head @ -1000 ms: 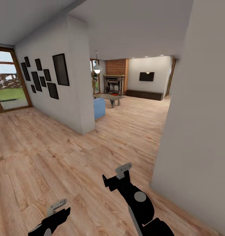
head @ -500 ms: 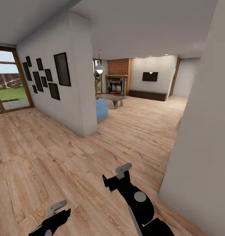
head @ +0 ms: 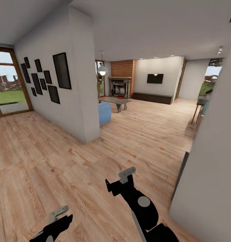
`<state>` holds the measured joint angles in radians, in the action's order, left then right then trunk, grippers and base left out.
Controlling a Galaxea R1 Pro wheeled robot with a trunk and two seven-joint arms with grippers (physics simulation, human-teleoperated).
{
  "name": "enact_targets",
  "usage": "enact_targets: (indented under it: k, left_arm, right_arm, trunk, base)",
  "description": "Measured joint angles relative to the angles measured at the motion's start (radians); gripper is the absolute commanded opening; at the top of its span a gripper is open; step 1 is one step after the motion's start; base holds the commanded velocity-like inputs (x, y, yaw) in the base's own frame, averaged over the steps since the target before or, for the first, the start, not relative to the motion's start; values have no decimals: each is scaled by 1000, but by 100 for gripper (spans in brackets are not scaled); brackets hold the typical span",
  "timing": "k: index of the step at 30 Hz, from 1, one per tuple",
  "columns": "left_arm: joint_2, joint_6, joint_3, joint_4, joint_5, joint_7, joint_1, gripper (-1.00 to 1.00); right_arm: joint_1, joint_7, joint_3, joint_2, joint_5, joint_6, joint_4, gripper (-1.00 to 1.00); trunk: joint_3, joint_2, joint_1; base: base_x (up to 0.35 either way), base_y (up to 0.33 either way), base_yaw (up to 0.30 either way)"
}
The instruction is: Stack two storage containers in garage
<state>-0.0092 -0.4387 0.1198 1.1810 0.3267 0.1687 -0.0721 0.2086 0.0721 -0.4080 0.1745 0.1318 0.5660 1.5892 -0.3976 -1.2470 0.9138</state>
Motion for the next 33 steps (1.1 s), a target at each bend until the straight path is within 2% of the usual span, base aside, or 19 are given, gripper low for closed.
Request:
enact_targets:
  k: [33]
  left_arm:
    - [-4, -1, -4, -3, -2, -1, 0, 100]
  right_arm:
    - [0, -5, 0, 0, 0, 2, 0, 100]
  trunk:
    - [0, 0, 0]
  base:
    - [337, 0, 0]
